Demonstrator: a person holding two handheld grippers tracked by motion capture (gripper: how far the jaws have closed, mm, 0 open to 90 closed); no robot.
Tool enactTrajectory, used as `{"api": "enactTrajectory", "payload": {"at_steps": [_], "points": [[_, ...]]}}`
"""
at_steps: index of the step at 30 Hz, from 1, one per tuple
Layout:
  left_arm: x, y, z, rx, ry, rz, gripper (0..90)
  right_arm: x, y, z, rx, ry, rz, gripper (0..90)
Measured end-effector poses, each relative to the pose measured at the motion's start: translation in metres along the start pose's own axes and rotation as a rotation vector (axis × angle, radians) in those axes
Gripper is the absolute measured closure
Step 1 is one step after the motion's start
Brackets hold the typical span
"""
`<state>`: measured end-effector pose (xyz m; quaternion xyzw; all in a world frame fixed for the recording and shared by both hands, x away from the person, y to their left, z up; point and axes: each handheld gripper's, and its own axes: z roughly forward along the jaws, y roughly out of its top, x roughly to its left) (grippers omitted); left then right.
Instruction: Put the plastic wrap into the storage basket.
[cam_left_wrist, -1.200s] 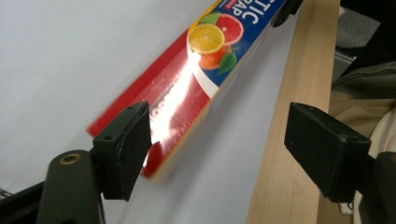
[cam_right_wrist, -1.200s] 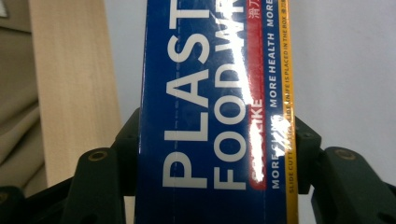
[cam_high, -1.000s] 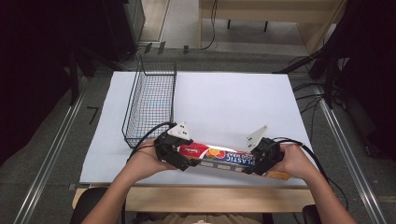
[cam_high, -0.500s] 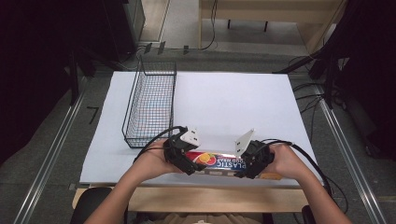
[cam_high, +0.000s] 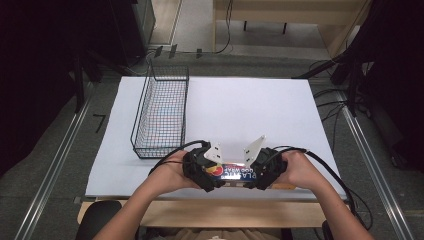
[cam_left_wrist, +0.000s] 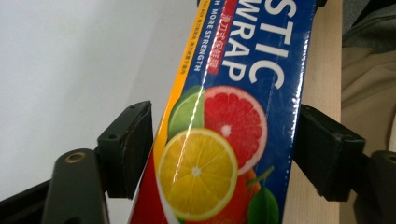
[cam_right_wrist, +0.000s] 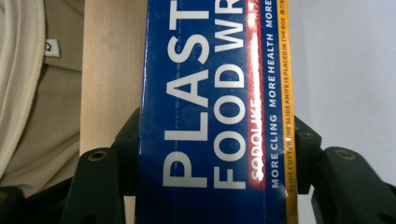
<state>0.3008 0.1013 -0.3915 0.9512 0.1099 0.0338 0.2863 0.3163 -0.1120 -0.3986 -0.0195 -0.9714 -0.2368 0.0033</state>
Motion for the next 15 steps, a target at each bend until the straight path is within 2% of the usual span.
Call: {"api": "enactTrajectory", "payload": {"at_steps": [4,9,13,15], "points": [[-0.001,-0.001,-0.001,0.003,-0.015,0.013,29.9,0.003,0.004,0.000,0.002,-0.004,-0.017,41.3],[-0.002,0.001,0.004,0.043,-0.032,0.002,31.0,0.007,0.010,0.000,0.005,-0.021,-0.042,41.3],[-0.004,0.001,0.006,0.060,-0.032,0.029,32.3,0.010,0.014,0.001,0.013,-0.029,-0.057,41.4],[-0.004,0.000,0.007,0.067,-0.048,0.020,34.9,0.010,0.014,0.002,0.016,-0.028,-0.064,41.3]]}}
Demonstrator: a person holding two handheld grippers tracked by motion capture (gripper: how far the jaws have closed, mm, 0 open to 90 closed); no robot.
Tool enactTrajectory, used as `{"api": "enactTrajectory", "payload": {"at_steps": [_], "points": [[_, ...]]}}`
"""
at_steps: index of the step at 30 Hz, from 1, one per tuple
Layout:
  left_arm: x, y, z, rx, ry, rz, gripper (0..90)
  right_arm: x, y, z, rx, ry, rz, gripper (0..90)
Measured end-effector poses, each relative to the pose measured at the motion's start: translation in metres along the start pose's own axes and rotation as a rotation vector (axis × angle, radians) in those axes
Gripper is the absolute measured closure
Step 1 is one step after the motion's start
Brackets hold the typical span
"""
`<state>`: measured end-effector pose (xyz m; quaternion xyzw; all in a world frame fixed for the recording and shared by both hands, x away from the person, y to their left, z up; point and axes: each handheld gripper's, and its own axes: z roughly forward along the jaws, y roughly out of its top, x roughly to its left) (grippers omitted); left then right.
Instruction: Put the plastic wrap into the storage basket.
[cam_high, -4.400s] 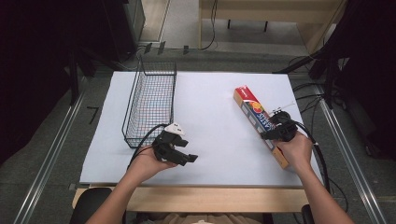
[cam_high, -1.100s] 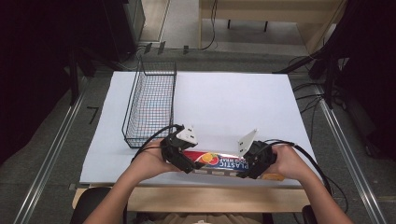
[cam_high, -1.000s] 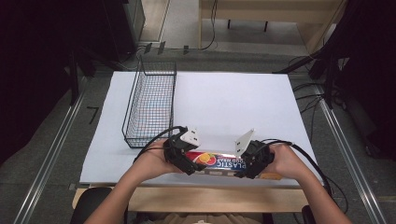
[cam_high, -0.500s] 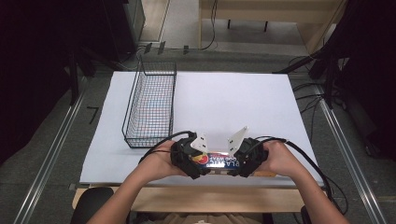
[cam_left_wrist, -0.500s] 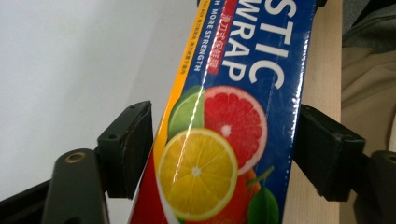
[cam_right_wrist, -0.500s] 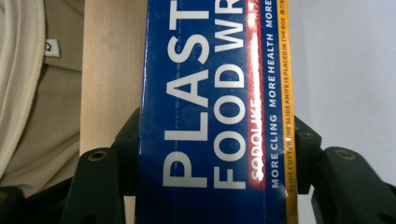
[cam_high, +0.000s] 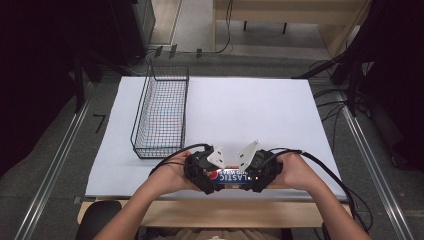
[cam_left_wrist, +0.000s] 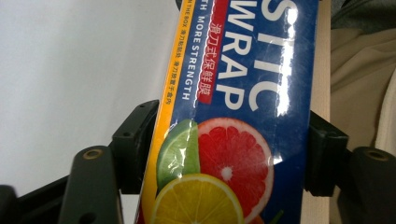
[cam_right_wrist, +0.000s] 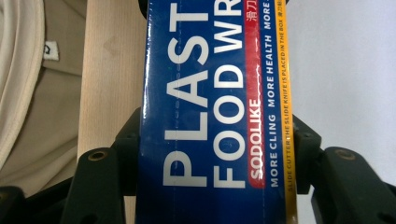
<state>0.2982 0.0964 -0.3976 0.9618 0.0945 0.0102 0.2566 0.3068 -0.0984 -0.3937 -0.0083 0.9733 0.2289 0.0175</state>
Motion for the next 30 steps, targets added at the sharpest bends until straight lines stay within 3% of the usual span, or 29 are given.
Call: {"api": "enactTrajectory", "payload": {"at_steps": [4,9,14,18,22,30], "points": [[-0.001,-0.001,0.002,0.006,-0.009,0.010,36.8,0.001,-0.001,0.003,0.008,-0.004,-0.015,41.2],[-0.003,0.000,-0.001,0.022,-0.031,-0.008,38.3,-0.002,-0.006,0.007,-0.036,0.056,-0.004,40.1],[-0.005,0.000,-0.002,0.034,-0.024,-0.021,38.8,-0.001,-0.011,0.007,-0.074,0.016,-0.005,36.9],[-0.004,-0.002,-0.005,0.033,-0.010,-0.020,38.9,-0.005,-0.016,0.003,-0.106,0.051,0.032,31.0],[-0.002,-0.005,-0.010,0.030,0.001,-0.032,39.0,-0.007,-0.024,0.000,-0.108,0.017,0.052,28.8],[0.000,-0.011,-0.012,0.046,0.007,-0.050,39.0,-0.014,-0.042,-0.016,-0.171,-0.019,0.109,24.5]]}}
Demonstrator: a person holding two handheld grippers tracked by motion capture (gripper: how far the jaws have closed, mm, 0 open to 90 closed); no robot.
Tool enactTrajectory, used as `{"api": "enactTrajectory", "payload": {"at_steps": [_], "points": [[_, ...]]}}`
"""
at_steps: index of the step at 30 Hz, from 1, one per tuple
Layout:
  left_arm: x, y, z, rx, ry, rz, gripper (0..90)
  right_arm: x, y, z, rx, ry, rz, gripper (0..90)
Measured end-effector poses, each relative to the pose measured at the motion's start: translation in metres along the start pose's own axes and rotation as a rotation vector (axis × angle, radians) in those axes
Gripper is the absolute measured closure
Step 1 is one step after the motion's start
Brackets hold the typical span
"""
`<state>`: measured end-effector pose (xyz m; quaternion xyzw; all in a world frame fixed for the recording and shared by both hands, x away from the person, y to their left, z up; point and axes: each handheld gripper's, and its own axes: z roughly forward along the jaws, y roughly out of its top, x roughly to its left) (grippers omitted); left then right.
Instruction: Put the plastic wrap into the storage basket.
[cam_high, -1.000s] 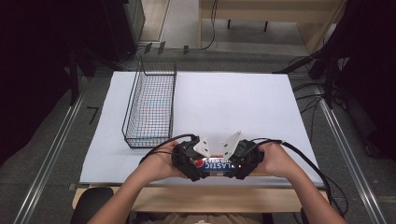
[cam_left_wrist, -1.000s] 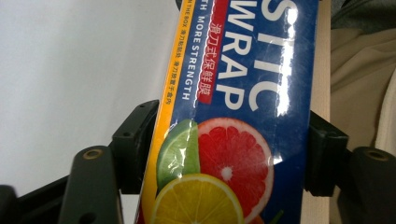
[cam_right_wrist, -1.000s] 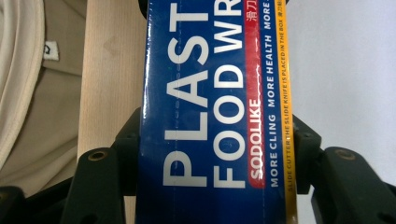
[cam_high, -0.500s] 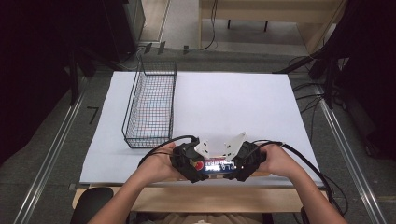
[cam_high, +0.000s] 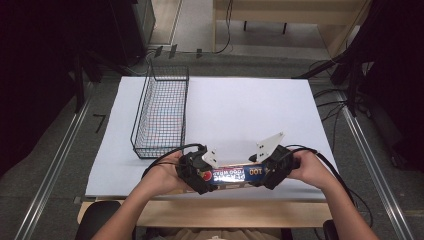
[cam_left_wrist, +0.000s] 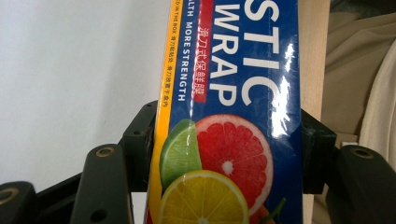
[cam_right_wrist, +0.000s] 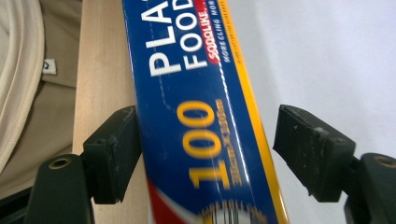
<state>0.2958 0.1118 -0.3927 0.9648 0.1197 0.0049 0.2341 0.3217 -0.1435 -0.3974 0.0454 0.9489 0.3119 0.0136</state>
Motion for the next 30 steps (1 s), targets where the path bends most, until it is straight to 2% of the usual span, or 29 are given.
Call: {"api": "enactTrajectory", "payload": {"at_steps": [3,10,13,18,22,25,30], "points": [[0.003,-0.002,-0.001,-0.005,-0.012,-0.017,39.1,-0.001,-0.003,-0.006,-0.008,-0.023,0.016,23.7],[0.008,-0.006,-0.004,-0.015,-0.004,-0.040,39.1,-0.008,-0.014,-0.022,-0.035,-0.077,0.063,21.3],[0.009,-0.008,-0.005,-0.013,0.003,-0.049,39.1,-0.012,-0.019,-0.029,-0.057,-0.069,0.085,20.2],[0.011,-0.011,-0.009,-0.009,0.012,-0.059,39.1,-0.019,-0.030,-0.038,-0.087,-0.101,0.122,20.3],[0.013,-0.013,-0.012,-0.015,0.020,-0.074,39.1,-0.021,-0.037,-0.041,-0.084,-0.132,0.137,20.3],[0.014,-0.015,-0.014,-0.024,0.024,-0.099,39.1,-0.022,-0.042,-0.045,-0.113,-0.133,0.155,20.3],[0.018,-0.017,-0.019,-0.038,0.027,-0.113,39.1,-0.024,-0.049,-0.049,-0.136,-0.154,0.176,20.3]]}}
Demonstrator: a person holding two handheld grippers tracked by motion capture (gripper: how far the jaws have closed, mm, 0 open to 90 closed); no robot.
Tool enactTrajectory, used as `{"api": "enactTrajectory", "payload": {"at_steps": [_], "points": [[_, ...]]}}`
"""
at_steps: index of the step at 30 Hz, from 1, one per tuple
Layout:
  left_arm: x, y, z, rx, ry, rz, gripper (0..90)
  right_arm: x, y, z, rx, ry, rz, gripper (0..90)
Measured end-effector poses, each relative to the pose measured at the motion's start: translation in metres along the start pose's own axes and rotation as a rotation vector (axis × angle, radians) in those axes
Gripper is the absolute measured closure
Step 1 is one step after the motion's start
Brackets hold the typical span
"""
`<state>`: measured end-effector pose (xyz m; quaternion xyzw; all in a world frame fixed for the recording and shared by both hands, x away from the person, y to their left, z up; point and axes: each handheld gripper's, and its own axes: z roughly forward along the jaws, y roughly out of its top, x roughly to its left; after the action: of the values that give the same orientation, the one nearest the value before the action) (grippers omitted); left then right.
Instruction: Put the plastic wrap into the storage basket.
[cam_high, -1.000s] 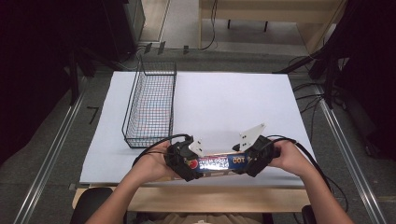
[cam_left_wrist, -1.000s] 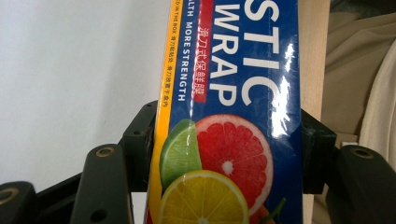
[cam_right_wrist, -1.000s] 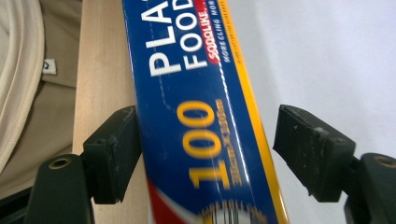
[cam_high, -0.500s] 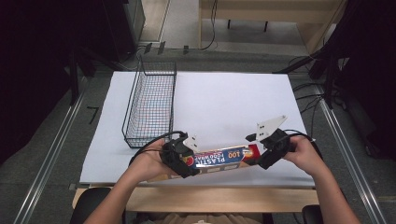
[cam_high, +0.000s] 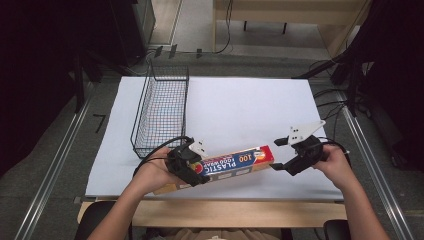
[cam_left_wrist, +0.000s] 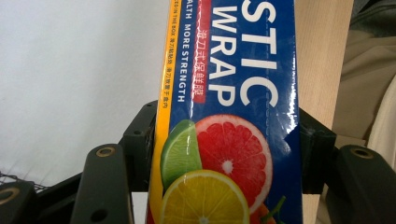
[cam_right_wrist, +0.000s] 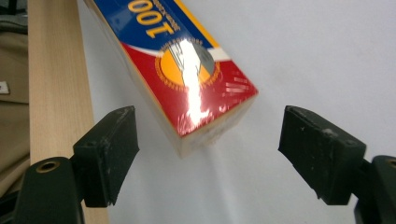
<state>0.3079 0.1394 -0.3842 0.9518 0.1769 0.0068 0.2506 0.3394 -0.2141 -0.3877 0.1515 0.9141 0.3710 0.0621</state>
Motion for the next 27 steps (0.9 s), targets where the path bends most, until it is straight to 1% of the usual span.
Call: {"api": "enactTrajectory", "payload": {"at_steps": [2,3,9,11,12,14,16,18,19,22,24,26,27], "points": [[0.001,-0.001,-0.002,-0.008,0.002,-0.002,39.1,-0.001,-0.003,0.000,-0.001,-0.002,0.006,20.3],[0.002,-0.001,-0.003,-0.007,0.002,-0.005,39.1,-0.002,-0.004,0.000,-0.001,-0.006,0.001,20.3],[0.003,-0.003,-0.008,-0.023,0.009,-0.043,39.1,-0.004,-0.015,0.002,-0.017,-0.028,-0.004,20.2],[0.005,-0.004,-0.010,-0.022,0.004,-0.059,39.1,-0.006,-0.018,0.005,-0.016,-0.035,0.011,20.0],[0.006,-0.005,-0.010,-0.021,0.003,-0.057,39.1,-0.007,-0.019,0.008,-0.016,-0.038,0.024,20.0],[0.008,-0.007,-0.012,-0.021,0.012,-0.068,39.1,-0.009,-0.021,0.012,-0.010,-0.051,0.043,20.0],[0.008,-0.007,-0.013,-0.023,0.016,-0.082,39.1,-0.010,-0.022,0.017,-0.005,-0.070,0.054,20.0],[0.010,-0.008,-0.015,-0.023,0.023,-0.090,39.1,-0.010,-0.022,0.021,0.000,-0.081,0.055,20.0],[0.010,-0.008,-0.016,-0.027,0.023,-0.095,39.1,-0.010,-0.022,0.022,0.005,-0.097,0.054,20.0],[0.011,-0.010,-0.019,-0.024,0.035,-0.101,39.1,-0.011,-0.023,0.027,-0.001,-0.133,0.075,20.0],[0.012,-0.011,-0.021,-0.028,0.039,-0.109,39.1,-0.011,-0.023,0.030,0.006,-0.160,0.091,20.0],[0.013,-0.012,-0.024,-0.035,0.043,-0.117,39.1,-0.013,-0.024,0.035,0.023,-0.186,0.107,20.1],[0.014,-0.012,-0.025,-0.036,0.044,-0.121,39.1,-0.014,-0.024,0.037,0.027,-0.188,0.109,20.0]]}}
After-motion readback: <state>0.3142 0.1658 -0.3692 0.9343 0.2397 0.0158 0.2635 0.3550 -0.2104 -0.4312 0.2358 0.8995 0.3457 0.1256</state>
